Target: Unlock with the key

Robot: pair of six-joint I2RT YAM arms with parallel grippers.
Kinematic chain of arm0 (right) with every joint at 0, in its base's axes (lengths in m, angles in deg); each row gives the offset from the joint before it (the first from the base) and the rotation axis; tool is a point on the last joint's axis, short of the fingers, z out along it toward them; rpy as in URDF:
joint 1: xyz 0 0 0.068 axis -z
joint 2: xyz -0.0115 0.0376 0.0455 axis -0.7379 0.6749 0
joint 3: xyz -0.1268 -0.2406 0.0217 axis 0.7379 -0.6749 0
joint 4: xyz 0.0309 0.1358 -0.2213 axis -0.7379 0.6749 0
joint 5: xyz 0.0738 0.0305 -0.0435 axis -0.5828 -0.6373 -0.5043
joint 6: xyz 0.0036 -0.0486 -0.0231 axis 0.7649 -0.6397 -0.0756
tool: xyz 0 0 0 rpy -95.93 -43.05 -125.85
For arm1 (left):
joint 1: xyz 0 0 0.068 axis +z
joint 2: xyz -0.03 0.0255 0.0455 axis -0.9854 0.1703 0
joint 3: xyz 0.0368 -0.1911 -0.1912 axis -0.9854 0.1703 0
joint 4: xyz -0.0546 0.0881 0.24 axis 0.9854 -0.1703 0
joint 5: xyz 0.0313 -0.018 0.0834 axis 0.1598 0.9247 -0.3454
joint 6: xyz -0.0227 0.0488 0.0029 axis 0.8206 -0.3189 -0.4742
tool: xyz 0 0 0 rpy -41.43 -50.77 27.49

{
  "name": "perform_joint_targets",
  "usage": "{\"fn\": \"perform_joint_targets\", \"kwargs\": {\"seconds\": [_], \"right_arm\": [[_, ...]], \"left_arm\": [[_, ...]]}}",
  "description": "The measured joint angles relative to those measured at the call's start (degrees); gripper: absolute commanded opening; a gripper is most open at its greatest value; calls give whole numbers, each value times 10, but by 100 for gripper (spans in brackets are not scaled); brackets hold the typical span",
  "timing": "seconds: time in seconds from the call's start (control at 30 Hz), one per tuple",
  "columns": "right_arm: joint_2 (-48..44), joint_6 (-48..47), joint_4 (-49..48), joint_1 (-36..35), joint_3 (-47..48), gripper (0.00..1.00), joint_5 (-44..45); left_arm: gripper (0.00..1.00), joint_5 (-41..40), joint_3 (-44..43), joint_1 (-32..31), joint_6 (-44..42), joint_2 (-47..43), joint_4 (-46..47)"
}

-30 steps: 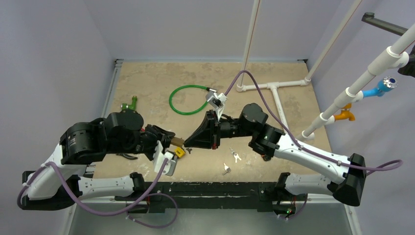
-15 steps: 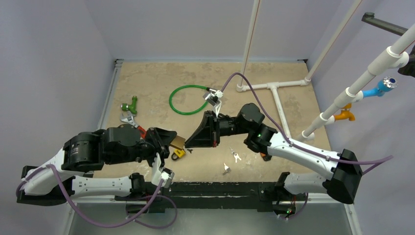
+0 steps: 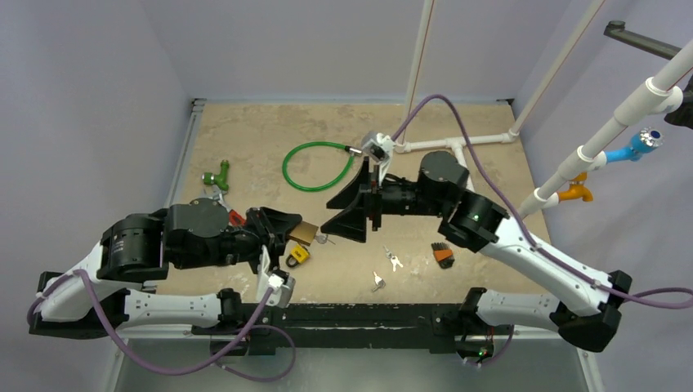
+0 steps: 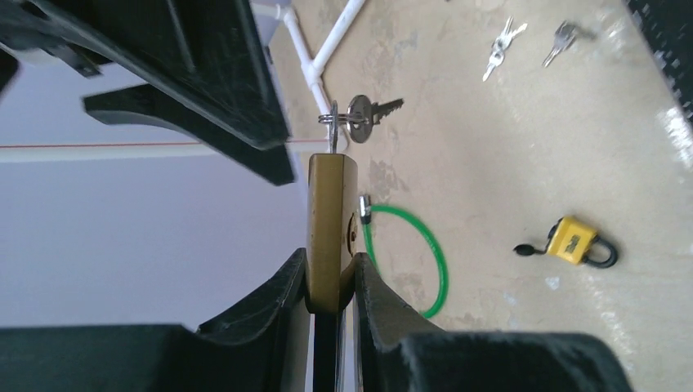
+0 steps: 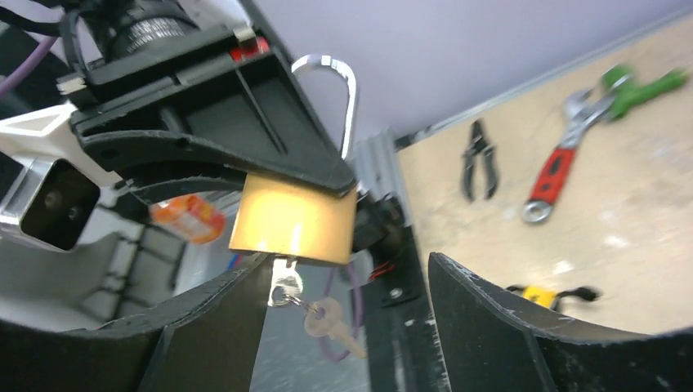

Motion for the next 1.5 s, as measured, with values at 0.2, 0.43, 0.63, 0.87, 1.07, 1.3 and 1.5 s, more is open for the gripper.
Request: {"fn": "perform_joint_targets", "kwargs": {"seconds": [0.2,0.43,0.63,0.87,1.07,1.3,1.5], "right_arm": [[-56,-101,71,7,43,79,71],[-83,-159,79,6,32,80,69],[-79,-196,56,-37,30,76,66],[-37,-250,53,-115,30,65,99],[-14,-264,43,-115,30,34,118],[-6,-264,26,-121,29,0,123],[-17,-259,12,-122,14,0,145]], "left_arm": [[0,68,-40,12,92,15,-33],[0,186,-152,132,207,94,-120],[0,286,-175,210,279,146,-154],[0,379,-175,288,324,168,-169],[0,429,-175,294,334,172,-171],[17,452,-175,301,333,173,-186],[21,429,-175,299,314,167,-178]]}}
